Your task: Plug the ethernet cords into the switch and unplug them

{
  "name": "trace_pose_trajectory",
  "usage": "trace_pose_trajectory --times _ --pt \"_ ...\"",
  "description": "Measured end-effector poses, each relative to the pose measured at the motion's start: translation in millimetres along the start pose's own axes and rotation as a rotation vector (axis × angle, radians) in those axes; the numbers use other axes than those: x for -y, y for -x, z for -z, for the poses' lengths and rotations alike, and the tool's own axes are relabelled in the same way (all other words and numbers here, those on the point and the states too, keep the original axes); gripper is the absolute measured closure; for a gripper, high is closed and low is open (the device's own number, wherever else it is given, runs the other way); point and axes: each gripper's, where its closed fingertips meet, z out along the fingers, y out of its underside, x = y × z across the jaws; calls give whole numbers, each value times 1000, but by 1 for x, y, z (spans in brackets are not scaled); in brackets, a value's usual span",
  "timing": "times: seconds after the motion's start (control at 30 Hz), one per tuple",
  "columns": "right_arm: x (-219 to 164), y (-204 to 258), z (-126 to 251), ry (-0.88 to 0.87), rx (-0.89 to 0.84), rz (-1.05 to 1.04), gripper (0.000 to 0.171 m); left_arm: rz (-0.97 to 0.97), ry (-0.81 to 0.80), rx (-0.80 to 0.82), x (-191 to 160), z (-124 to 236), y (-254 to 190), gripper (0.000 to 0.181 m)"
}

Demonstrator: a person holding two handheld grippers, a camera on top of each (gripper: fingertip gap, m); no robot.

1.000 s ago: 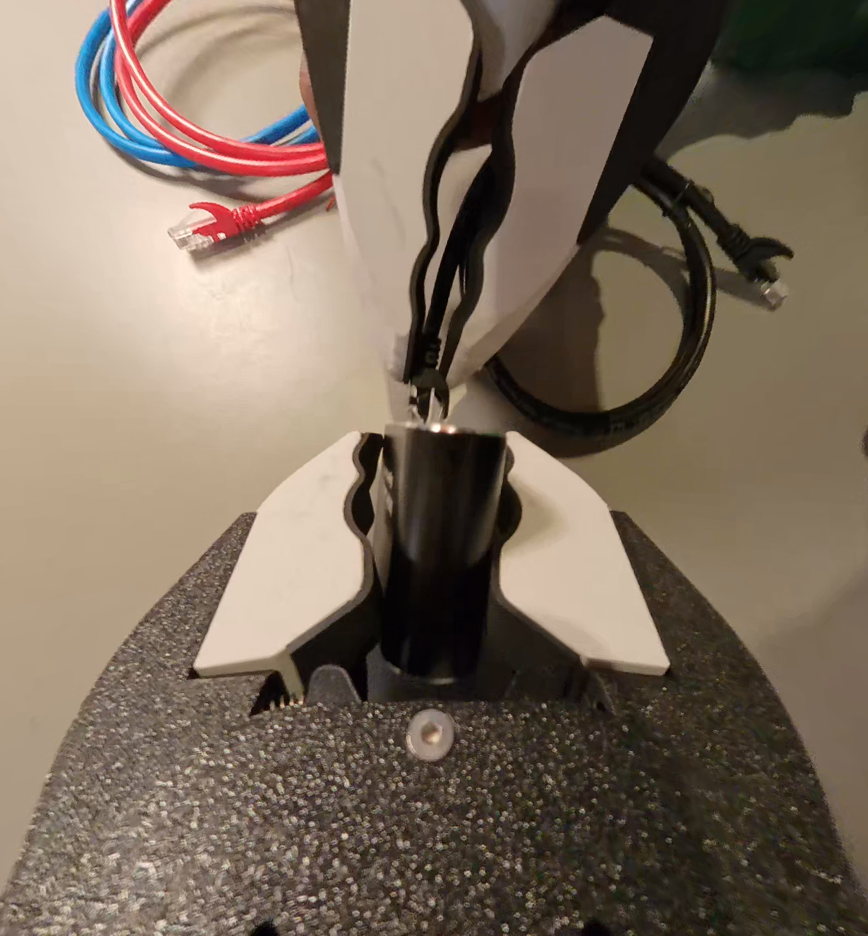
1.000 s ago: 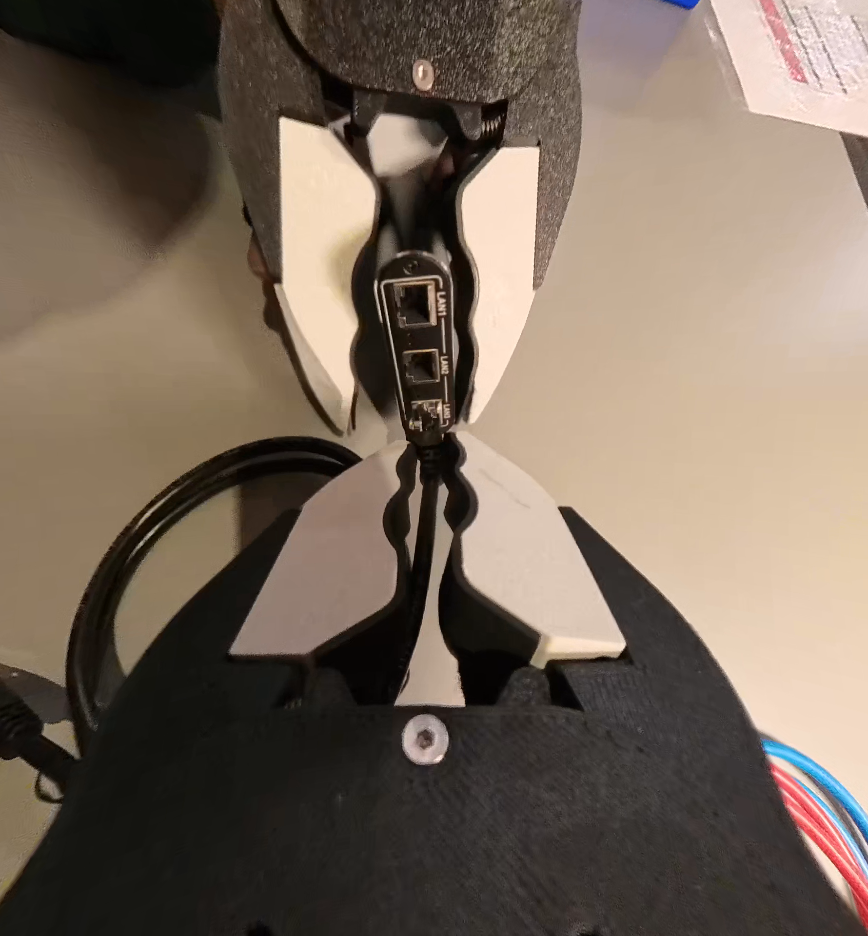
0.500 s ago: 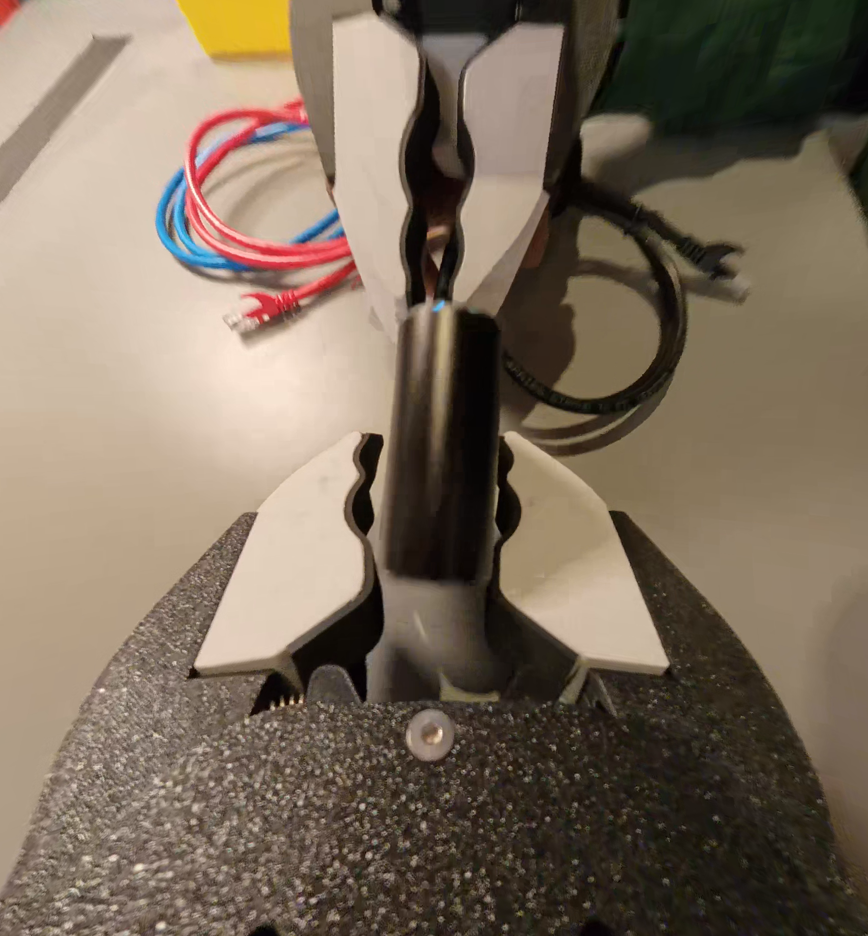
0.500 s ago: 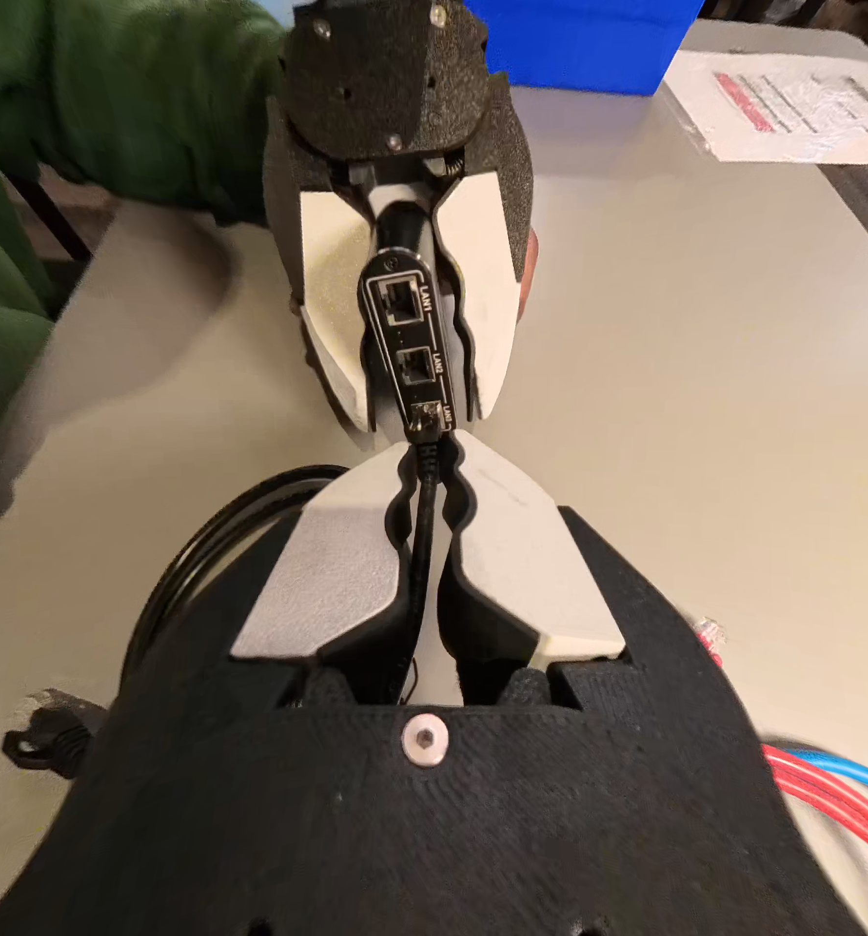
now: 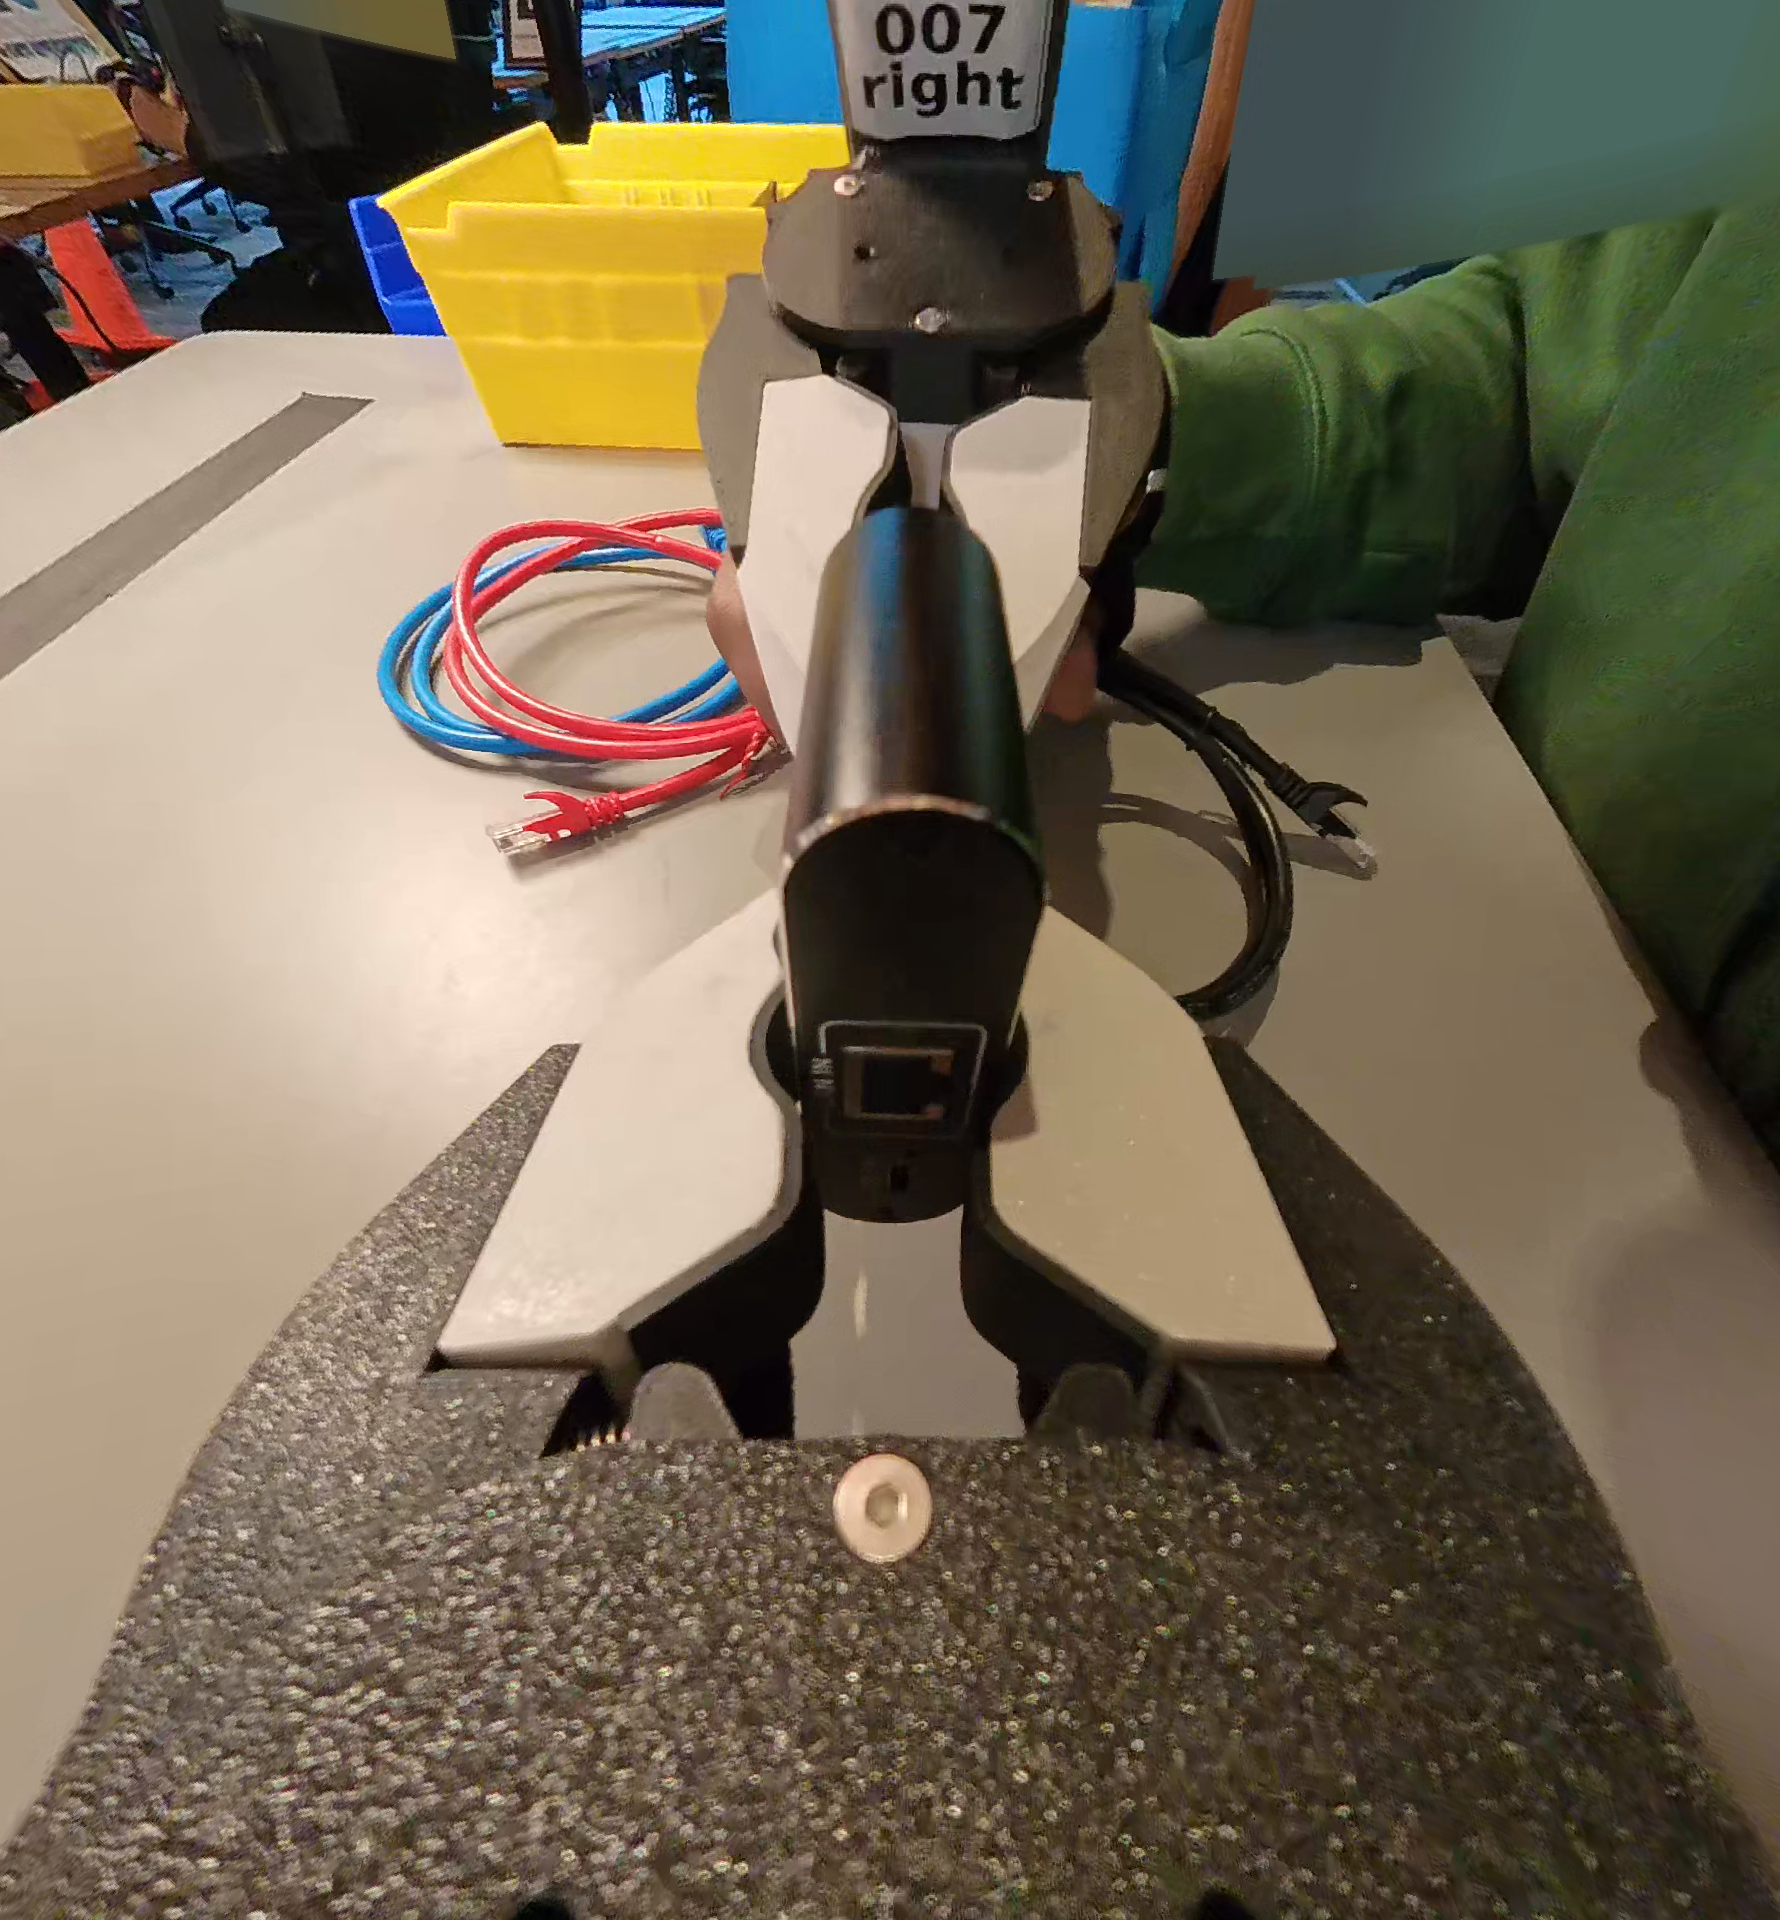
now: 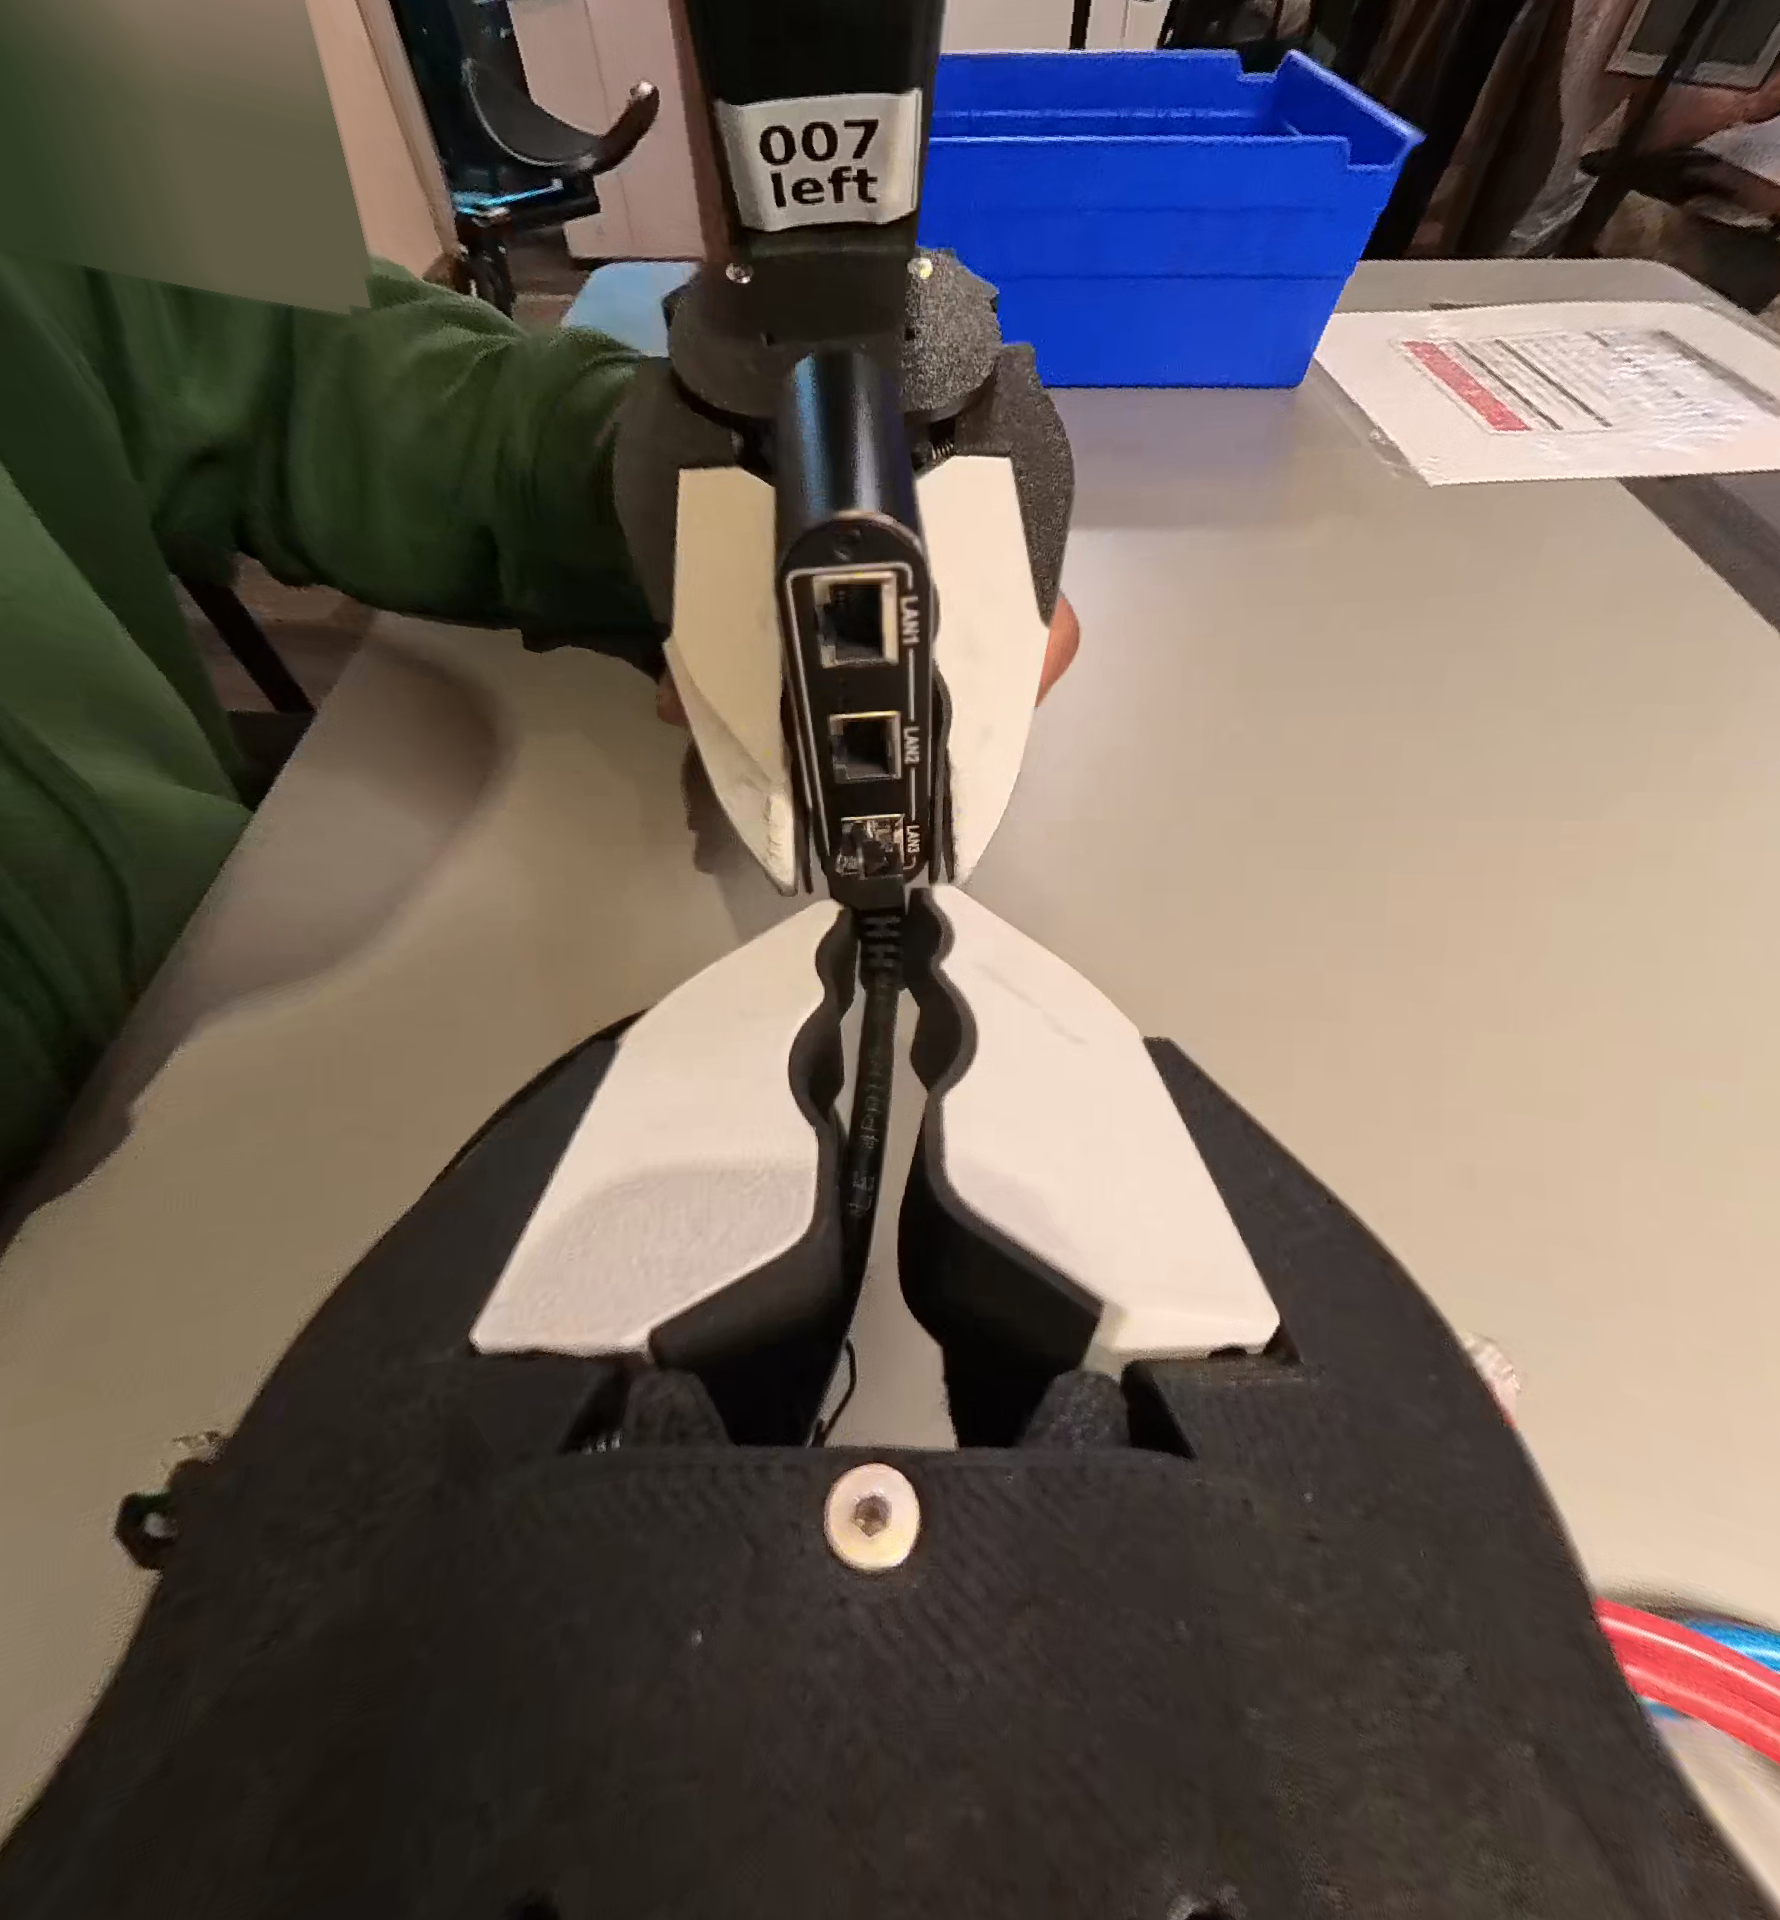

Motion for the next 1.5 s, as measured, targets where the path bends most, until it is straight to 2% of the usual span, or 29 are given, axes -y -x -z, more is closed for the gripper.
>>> trace_pose_trajectory --times 0.23,0.37,0.73,1.0,1.5 --pt "0 -5 1 77 -132 160 148 -50 13 31 0 0 0 153" --pt "-6 1 -6 132 -130 222 147 -77 14 36 0 -4 -4 153" --pt "-4 9 -9 82 -88 223 156 -99 -26 6 4 -2 -8 153" --pt "-14 14 -4 137 -34 274 156 -207 54 30 -6 -10 -15 153" --pt "-18 16 4 149 12 271 157 -227 41 45 -5 -12 -17 153"
